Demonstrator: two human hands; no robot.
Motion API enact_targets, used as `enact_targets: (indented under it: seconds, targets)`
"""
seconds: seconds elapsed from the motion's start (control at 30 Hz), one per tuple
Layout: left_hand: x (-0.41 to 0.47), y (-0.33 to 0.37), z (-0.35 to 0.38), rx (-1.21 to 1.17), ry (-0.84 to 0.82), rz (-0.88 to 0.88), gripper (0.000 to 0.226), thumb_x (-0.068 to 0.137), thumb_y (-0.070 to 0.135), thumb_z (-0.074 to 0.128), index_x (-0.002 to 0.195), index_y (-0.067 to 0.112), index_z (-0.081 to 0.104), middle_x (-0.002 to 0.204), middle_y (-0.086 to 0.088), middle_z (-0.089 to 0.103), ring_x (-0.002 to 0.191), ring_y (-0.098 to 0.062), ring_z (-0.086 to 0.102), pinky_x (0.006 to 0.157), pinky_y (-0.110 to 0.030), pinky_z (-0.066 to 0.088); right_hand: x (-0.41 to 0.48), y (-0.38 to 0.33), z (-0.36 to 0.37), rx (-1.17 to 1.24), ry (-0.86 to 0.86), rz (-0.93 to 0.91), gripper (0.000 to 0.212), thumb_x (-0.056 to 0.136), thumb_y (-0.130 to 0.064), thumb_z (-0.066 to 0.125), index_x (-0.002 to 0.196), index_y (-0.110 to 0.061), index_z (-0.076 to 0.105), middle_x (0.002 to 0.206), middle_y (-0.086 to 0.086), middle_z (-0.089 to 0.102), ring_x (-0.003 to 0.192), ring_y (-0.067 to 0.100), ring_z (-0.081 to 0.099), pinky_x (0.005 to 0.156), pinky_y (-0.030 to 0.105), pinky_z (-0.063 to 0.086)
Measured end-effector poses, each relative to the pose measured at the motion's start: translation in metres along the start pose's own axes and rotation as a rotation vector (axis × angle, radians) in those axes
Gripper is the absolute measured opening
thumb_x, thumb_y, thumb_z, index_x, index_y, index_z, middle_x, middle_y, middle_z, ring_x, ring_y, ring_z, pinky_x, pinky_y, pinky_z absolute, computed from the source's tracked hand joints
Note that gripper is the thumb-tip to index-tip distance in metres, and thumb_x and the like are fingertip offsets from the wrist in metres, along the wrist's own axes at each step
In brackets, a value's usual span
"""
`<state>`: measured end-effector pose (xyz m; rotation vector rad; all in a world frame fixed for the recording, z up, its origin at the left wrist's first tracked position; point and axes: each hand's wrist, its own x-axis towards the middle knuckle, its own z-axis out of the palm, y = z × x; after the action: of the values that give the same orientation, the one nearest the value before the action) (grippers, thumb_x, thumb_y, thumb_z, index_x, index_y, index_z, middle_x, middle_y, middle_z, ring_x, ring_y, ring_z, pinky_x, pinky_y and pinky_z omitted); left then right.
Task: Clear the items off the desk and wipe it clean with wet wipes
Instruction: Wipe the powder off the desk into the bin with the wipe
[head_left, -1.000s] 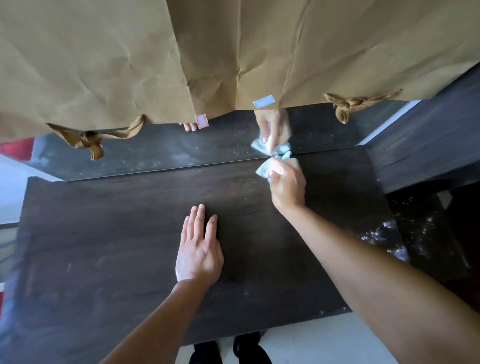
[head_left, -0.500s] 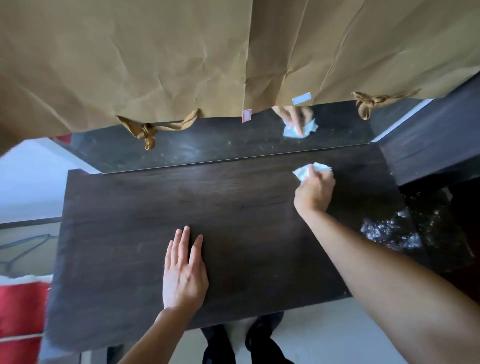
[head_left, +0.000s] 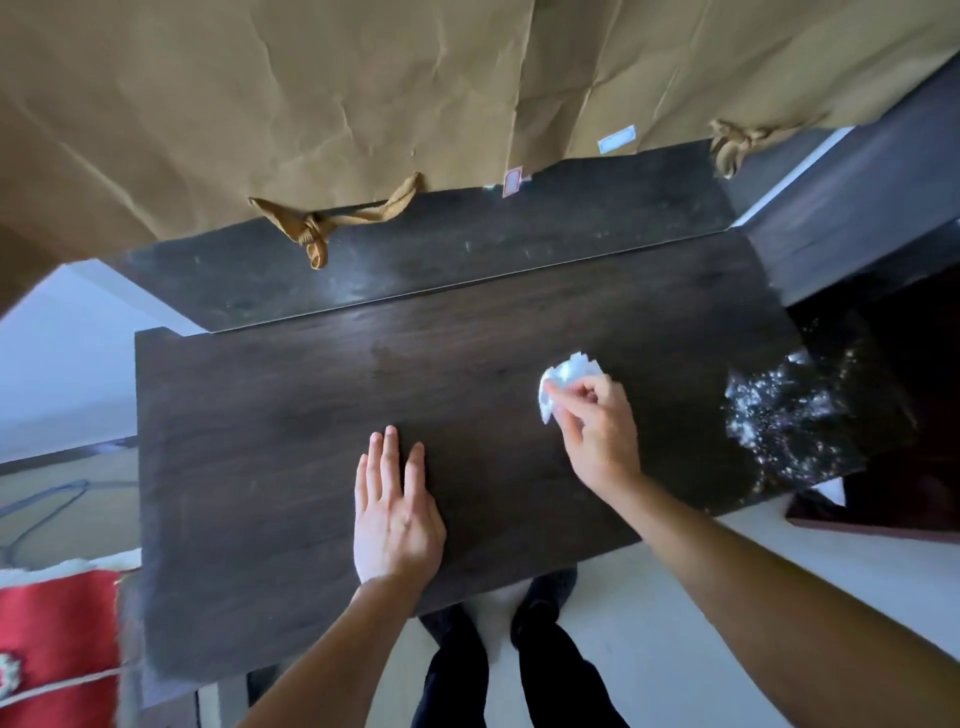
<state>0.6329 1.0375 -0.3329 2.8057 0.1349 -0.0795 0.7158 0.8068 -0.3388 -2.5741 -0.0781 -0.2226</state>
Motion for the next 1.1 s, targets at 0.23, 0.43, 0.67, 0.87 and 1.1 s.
enact_targets:
  seconds: [0.23, 0.43, 0.67, 0.87, 1.1]
  targets:
    - [-0.001, -0.005, 0.004, -0.016, 0.004, 0.018, 0.050, 0.084, 0.018, 0.031, 0.125, 0.000, 0.053, 0.145, -0.025, 0.036, 0.137, -0.040, 0.027, 0.113, -0.049, 0.022, -0.116, -0.023, -0.020, 0.059, -0.232, -0.234, 0.040, 0.082, -0.008, 0.064, 0.112, -0.034, 0.062, 0.092, -0.005, 0.054, 0.082, 0.012, 0.050, 0.070, 0.029, 0.047]
    - [0.001, 0.007, 0.007, 0.030, -0.008, -0.009, 0.049, 0.081, 0.012, 0.036, 0.125, -0.001, 0.053, 0.144, -0.028, 0.036, 0.136, -0.043, 0.027, 0.111, -0.054, 0.025, -0.108, 0.061, -0.078, -0.042, 0.095, 0.385, 0.030, 0.088, -0.007, 0.053, 0.113, -0.017, 0.066, 0.101, 0.003, 0.053, 0.088, 0.001, 0.038, 0.082, 0.033, 0.049]
    - [0.015, 0.107, 0.022, -0.063, -0.038, 0.217, 0.050, 0.077, 0.016, 0.032, 0.118, 0.004, 0.059, 0.139, -0.024, 0.044, 0.132, -0.042, 0.037, 0.110, -0.051, 0.030, -0.132, 0.075, -0.088, 0.016, 0.024, 0.266, 0.028, 0.091, -0.013, 0.053, 0.116, -0.016, 0.066, 0.097, 0.004, 0.053, 0.089, 0.010, 0.047, 0.079, 0.022, 0.043]
    - [0.012, 0.188, 0.057, -0.116, -0.043, 0.085, 0.047, 0.080, 0.012, 0.040, 0.124, 0.001, 0.054, 0.143, -0.025, 0.039, 0.137, -0.042, 0.028, 0.114, -0.050, 0.024, -0.102, 0.175, -0.155, -0.089, 0.121, 0.374, 0.031, 0.088, -0.008, 0.052, 0.115, -0.013, 0.067, 0.097, 0.012, 0.054, 0.083, 0.022, 0.056, 0.075, 0.022, 0.045]
    - [0.015, 0.235, 0.090, -0.002, 0.028, -0.038, 0.051, 0.084, 0.016, 0.034, 0.131, 0.002, 0.046, 0.148, -0.026, 0.031, 0.141, -0.038, 0.019, 0.117, -0.047, 0.009, -0.046, 0.238, -0.168, -0.044, 0.239, 0.376, 0.031, 0.085, -0.005, 0.054, 0.114, -0.007, 0.067, 0.097, 0.016, 0.053, 0.084, 0.023, 0.053, 0.077, 0.031, 0.049]
